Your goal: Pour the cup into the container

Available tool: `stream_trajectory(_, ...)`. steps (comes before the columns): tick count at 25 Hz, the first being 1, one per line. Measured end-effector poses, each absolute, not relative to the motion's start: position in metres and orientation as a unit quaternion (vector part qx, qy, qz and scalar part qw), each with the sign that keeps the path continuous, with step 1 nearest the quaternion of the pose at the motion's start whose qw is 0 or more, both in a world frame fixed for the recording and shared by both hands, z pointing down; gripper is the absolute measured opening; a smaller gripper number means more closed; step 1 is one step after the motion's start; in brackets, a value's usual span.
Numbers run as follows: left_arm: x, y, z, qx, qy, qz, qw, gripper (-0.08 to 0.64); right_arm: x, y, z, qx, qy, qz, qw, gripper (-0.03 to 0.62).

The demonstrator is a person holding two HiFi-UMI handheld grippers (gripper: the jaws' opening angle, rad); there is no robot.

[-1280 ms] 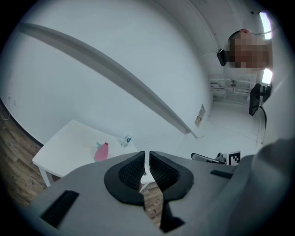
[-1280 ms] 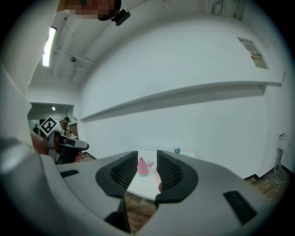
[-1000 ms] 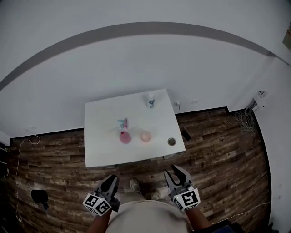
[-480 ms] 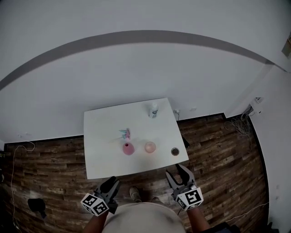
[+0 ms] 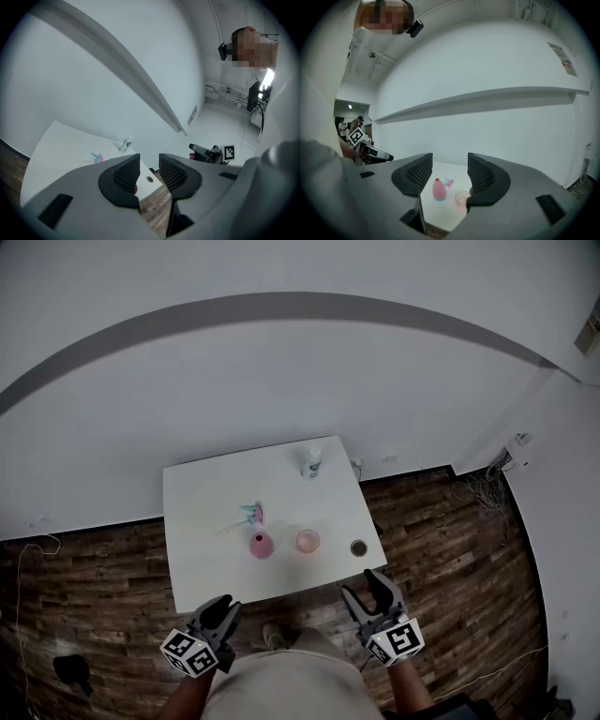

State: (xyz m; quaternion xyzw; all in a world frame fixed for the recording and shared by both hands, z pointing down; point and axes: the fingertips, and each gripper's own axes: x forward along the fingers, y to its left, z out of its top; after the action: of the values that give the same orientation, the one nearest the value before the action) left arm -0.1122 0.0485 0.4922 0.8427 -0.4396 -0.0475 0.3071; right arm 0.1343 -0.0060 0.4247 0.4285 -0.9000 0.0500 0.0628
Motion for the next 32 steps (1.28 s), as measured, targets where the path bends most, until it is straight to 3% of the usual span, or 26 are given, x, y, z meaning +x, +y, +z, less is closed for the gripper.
stream_trajectory(17, -0.107, 0.034, 0.498, 0.818, -0.495, -0.039, 0.29, 0.115, 0.11, -0.045, 0.448, 0.339, -0.933, 0.034, 0.116, 0.245)
stream_trajectory(25, -0.084, 0.012, 0.502, 0.77, -0.559, -0.027, 0.306, 0.017, 0.116, -0.077, 0.462, 0.262, -0.95, 0.001, 0.172, 0.269)
stream_trajectory(32, -0.067, -0.004, 0.501, 0.75, -0.589, -0.002, 0.301, 0.011, 0.121, -0.095, 0.481, 0.209, -0.958, -0.001, 0.194, 0.281)
